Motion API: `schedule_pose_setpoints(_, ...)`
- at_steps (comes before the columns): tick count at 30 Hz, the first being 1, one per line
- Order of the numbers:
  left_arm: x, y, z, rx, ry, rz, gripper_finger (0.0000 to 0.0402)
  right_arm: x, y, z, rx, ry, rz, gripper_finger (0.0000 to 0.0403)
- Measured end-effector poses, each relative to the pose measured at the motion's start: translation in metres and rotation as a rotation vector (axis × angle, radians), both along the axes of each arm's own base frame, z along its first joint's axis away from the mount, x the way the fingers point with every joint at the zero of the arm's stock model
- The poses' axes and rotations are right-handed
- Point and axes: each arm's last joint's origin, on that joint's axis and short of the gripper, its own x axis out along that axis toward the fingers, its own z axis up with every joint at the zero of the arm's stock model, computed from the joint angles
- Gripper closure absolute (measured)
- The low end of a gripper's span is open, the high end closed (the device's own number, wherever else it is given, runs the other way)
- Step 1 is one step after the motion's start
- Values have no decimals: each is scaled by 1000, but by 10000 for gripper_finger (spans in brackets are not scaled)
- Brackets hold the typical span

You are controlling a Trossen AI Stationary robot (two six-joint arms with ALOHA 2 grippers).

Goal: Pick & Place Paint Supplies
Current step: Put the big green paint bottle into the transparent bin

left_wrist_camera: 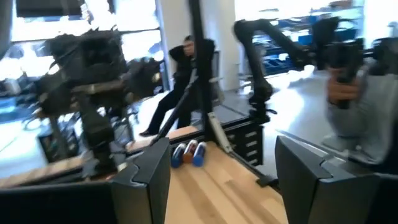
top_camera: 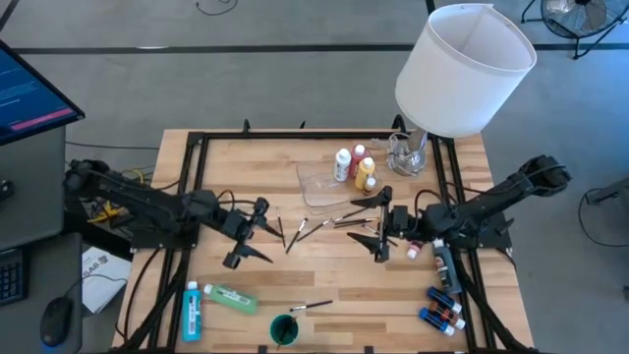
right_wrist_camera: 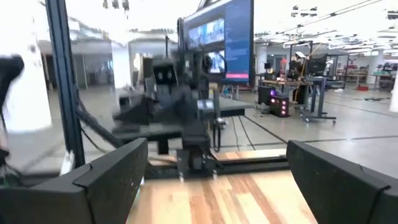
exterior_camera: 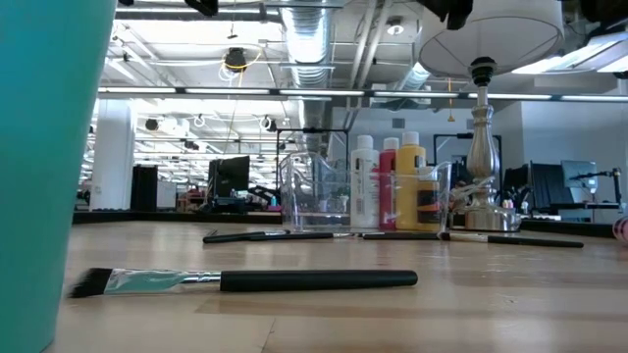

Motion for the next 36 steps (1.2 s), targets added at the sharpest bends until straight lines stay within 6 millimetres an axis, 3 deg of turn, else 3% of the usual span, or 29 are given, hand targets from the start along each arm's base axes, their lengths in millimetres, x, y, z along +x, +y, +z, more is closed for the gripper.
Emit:
schedule_pose_setpoints(5, 1, 17, 12, -7, -126, -11, 220, 4, -5, 0, -76, 9, 86, 27)
schedule_pose_setpoints(9, -2, 23, 22, -77, -196, -51, 220, 12, -10, 15, -81, -18, 162, 27)
schedule_pose_setpoints(17, -19, 25, 39, -197, -235, -79, 220, 32, -15, 14, 39, 131, 184, 27)
schedule_pose_setpoints(27, -33, 28, 39, -119, -284, -46, 220, 75, -20, -1, 9, 201, 128, 27)
schedule_pose_setpoints(31, -33, 28, 39, -123, -283, -48, 220, 95, -12, -14, -9, 249, 137, 27)
schedule_pose_setpoints(36, -29, 27, 34, -197, -199, -67, 220, 118, 1, -13, -88, 322, 159, 27)
